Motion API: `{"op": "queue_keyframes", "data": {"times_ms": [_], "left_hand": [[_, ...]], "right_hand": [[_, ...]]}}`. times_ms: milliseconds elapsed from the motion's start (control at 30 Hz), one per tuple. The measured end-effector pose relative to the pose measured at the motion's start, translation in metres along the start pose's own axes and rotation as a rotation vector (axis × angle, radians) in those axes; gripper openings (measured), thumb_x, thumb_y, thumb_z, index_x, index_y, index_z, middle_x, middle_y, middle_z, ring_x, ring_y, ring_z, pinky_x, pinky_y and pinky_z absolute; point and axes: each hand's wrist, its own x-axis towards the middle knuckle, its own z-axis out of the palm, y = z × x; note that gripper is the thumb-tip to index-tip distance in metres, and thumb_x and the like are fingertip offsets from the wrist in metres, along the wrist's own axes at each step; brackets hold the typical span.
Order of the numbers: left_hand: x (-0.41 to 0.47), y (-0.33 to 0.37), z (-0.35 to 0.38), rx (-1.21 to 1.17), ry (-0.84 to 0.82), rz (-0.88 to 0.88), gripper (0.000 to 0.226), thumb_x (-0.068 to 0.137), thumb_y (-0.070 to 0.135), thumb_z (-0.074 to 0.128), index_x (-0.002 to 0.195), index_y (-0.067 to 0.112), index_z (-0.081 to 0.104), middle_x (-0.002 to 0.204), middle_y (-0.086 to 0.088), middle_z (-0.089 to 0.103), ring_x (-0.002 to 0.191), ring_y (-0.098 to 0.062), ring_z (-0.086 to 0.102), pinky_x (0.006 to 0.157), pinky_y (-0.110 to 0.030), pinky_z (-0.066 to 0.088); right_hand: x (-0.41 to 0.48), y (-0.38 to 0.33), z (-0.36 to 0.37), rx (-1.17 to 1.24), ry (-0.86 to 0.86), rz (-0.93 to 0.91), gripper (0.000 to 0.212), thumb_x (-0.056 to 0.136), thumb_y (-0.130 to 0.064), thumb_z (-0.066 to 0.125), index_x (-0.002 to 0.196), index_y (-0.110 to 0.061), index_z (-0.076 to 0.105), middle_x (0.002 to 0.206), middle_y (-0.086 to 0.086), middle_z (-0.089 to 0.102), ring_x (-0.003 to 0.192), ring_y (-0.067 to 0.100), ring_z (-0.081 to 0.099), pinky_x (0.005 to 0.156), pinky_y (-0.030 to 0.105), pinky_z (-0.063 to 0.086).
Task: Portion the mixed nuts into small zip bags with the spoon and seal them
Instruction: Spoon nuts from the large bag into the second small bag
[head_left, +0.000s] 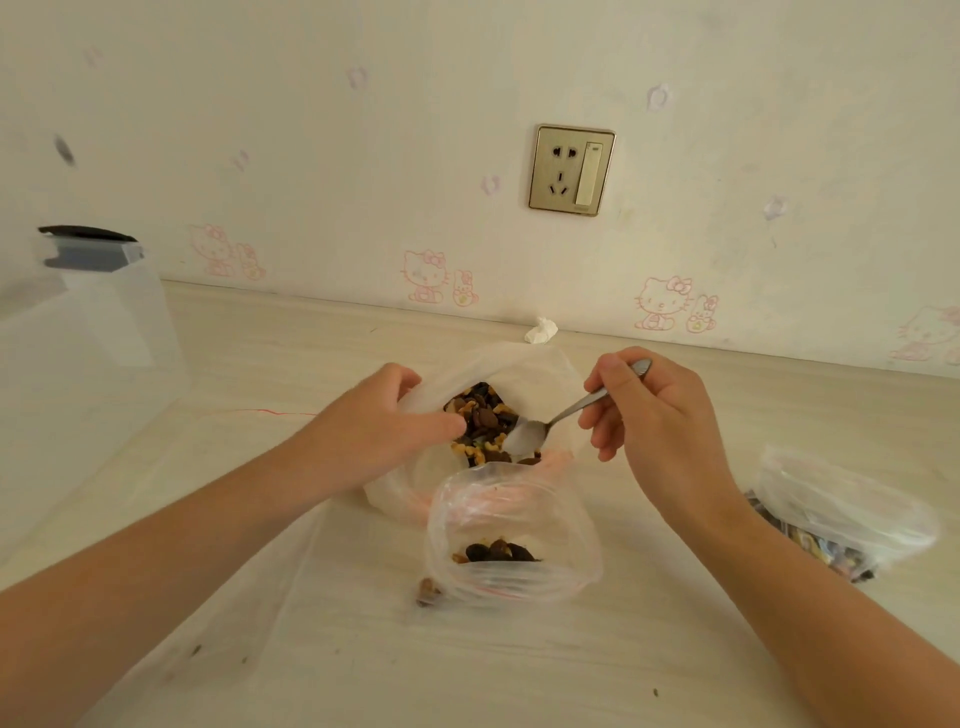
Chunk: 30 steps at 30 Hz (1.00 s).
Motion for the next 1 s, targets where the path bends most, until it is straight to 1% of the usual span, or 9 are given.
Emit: {"op": "queue_keyframes", "data": {"times_ms": [100,167,233,367,533,600,733,867,1000], "left_hand": [[0.001,-0.002,-0.011,0.006,-0.076,-0.052,0.054,0.072,0.067,0.077,0.11,0.033,0.062,0.097,0.014,0.073,0.08,-0.004,0.072,0.068,-0.027,0.05],[0.0,-0.003,-0.017,-0.069,-0.143,-0.069,0.037,0.075,0.058,0.083,0.084,0.023,0.073,0.079,0.006,0.078,0.067,-0.008,0.073,0.069,-0.029,0.05],[-0.001,-0.003,-0.019,-0.092,-0.181,-0.079,0.033,0.078,0.048,0.085,0.073,0.018,0.074,0.072,0.002,0.077,0.063,-0.01,0.071,0.071,-0.029,0.051],[-0.003,0.0,-0.019,-0.17,-0.235,-0.103,0.027,0.08,0.031,0.088,0.09,0.01,0.076,0.079,-0.007,0.078,0.068,-0.013,0.072,0.071,-0.029,0.054],[-0.008,-0.002,-0.008,-0.417,-0.224,-0.141,0.014,0.085,0.005,0.074,0.099,0.006,0.075,0.093,-0.016,0.076,0.077,-0.025,0.072,0.07,-0.032,0.055],[-0.008,-0.003,-0.002,-0.513,-0.185,-0.162,0.023,0.085,0.003,0.072,0.108,0.0,0.073,0.104,-0.025,0.076,0.088,-0.036,0.073,0.08,-0.039,0.053],[-0.007,-0.001,0.008,-0.61,-0.195,-0.141,0.04,0.074,0.015,0.079,0.111,0.0,0.072,0.102,-0.023,0.076,0.087,-0.033,0.072,0.082,-0.042,0.055],[-0.005,0.001,0.011,-0.566,-0.227,-0.122,0.023,0.085,0.013,0.082,0.108,0.012,0.076,0.105,-0.014,0.08,0.101,-0.035,0.076,0.097,-0.048,0.057],[-0.004,0.001,0.009,-0.551,-0.206,-0.13,0.031,0.085,0.003,0.079,0.113,0.011,0.074,0.107,-0.017,0.079,0.104,-0.039,0.075,0.102,-0.055,0.055]], "right_hand": [[0.0,0.002,-0.001,-0.048,-0.015,0.012,0.034,0.106,-0.019,0.051,0.077,-0.01,0.068,0.06,0.008,0.068,0.049,0.02,0.057,0.043,0.028,0.048],[0.001,0.003,0.0,-0.058,-0.036,0.036,0.034,0.106,-0.019,0.051,0.078,-0.009,0.068,0.06,0.008,0.068,0.048,0.02,0.057,0.042,0.028,0.048],[0.001,0.003,0.002,-0.058,-0.05,0.048,0.033,0.107,-0.018,0.051,0.08,-0.009,0.068,0.061,0.008,0.069,0.048,0.02,0.057,0.042,0.029,0.048],[-0.001,0.005,0.005,-0.039,-0.053,0.052,0.032,0.107,-0.018,0.051,0.081,-0.007,0.068,0.063,0.011,0.07,0.048,0.021,0.06,0.043,0.03,0.051],[-0.001,0.006,0.008,0.006,-0.078,0.096,0.031,0.107,-0.016,0.051,0.084,-0.004,0.068,0.067,0.015,0.072,0.049,0.023,0.062,0.045,0.033,0.054],[-0.003,0.007,0.01,0.039,-0.102,0.128,0.029,0.107,-0.017,0.051,0.086,-0.004,0.067,0.07,0.018,0.073,0.05,0.023,0.062,0.046,0.032,0.054],[-0.006,0.009,0.015,0.11,-0.13,0.194,0.027,0.107,-0.017,0.053,0.087,-0.005,0.067,0.075,0.02,0.075,0.051,0.022,0.064,0.047,0.029,0.055],[-0.004,0.012,0.015,0.21,-0.087,0.273,0.026,0.107,-0.017,0.054,0.09,-0.003,0.067,0.077,0.024,0.075,0.052,0.021,0.065,0.047,0.028,0.055],[-0.002,0.015,0.014,0.284,-0.048,0.343,0.025,0.107,-0.018,0.055,0.093,-0.002,0.068,0.078,0.024,0.075,0.051,0.02,0.066,0.046,0.026,0.055]]}}
